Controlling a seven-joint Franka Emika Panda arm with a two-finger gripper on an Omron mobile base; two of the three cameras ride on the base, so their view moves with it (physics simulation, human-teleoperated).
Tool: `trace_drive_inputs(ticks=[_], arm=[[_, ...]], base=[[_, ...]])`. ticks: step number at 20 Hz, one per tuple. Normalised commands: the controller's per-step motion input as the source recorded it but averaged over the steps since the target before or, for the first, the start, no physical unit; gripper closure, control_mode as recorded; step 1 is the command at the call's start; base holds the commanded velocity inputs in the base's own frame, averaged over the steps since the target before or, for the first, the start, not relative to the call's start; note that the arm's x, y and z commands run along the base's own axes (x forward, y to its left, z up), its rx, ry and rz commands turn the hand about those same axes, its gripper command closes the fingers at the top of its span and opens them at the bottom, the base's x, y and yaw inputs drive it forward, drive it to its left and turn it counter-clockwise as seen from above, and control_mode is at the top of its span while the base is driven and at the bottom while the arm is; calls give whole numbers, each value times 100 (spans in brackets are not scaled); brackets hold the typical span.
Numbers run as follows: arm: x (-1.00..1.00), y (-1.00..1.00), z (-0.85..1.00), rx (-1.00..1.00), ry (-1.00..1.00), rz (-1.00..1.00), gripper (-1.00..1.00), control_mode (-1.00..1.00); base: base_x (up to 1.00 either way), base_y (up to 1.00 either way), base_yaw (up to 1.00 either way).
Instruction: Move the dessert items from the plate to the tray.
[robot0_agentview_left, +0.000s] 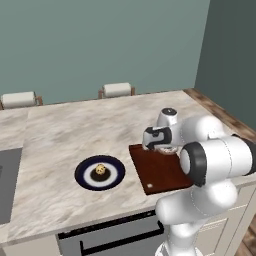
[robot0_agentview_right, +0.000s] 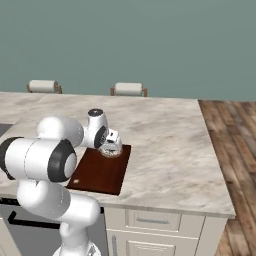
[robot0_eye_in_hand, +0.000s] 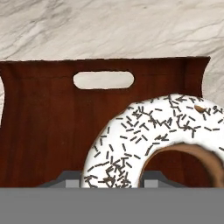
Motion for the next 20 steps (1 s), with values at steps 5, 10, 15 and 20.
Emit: trace_drive_inputs(ticks=[5,10,15,20], arm=[[-10,8,-31,0,0,-1,100,-100],[16,-3,-23,1,3,0,100,-100],[0,0,-19,1,2,0,100,-100],[0,0,-10,1,0,0,-100,-100]], base=[[0,0,0],[0,0,0],[0,0,0],[0,0,0]])
